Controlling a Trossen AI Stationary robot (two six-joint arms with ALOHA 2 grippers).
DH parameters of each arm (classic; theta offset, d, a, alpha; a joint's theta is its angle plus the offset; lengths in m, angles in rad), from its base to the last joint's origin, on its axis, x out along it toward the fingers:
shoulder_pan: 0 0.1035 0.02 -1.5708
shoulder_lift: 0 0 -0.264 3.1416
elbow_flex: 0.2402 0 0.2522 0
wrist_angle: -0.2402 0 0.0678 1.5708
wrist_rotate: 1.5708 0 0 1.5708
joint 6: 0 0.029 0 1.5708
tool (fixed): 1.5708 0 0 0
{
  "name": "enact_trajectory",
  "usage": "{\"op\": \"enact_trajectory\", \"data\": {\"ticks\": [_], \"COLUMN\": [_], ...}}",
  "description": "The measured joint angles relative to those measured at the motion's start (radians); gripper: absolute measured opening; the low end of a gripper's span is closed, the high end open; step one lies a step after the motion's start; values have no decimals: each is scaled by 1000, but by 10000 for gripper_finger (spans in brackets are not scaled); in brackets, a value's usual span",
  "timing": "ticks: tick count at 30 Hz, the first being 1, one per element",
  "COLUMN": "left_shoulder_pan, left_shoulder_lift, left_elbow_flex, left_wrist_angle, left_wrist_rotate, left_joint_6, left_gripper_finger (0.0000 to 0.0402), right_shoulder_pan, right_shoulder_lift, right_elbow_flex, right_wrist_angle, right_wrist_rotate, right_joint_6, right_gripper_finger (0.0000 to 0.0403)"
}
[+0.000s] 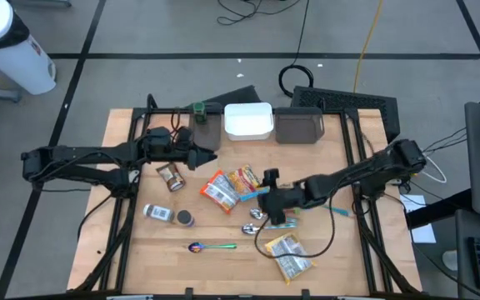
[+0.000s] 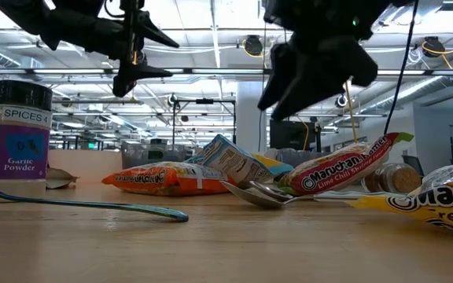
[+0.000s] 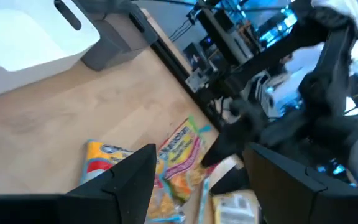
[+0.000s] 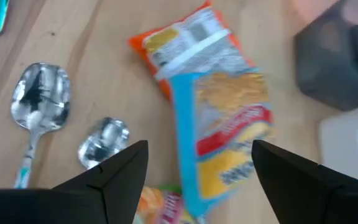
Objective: Pick & Place Food Item
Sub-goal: Put the blue noodle pack into the right black bin
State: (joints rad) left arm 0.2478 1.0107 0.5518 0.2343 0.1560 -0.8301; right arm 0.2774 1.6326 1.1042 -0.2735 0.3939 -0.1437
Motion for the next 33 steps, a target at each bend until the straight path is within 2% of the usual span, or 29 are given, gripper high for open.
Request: {"op": "enact_trajectory", "data": {"ticks": [3,8,14,19,23,33], "left_shoulder_pan": [-36,-107,-187,-225,-240,-226], "left_shoulder_lift": [0,0,0,0,1,4], "left_elbow_flex": [0,0,0,0,0,0], "left_wrist_angle": [11,10,10,9,3,2], "left_wrist_rotate": [-40,-133,-256,-296,-325,-342], "left_joint_6": [-29,-68,-92,-100,-100,-92], "left_gripper_finger": [250,250,250,250,250,250], "right_shoulder_pan": [14,26,17,6,-20,-89], "right_shoulder_lift": [54,132,179,188,188,188], "right_elbow_flex": [0,0,0,0,0,0], "right_wrist_angle": [42,122,180,197,195,194], "right_wrist_rotate": [12,145,158,211,212,207], "right_joint_6": [4,-9,1,-1,0,64], "right_gripper_finger": [279,279,279,268,234,109]}}
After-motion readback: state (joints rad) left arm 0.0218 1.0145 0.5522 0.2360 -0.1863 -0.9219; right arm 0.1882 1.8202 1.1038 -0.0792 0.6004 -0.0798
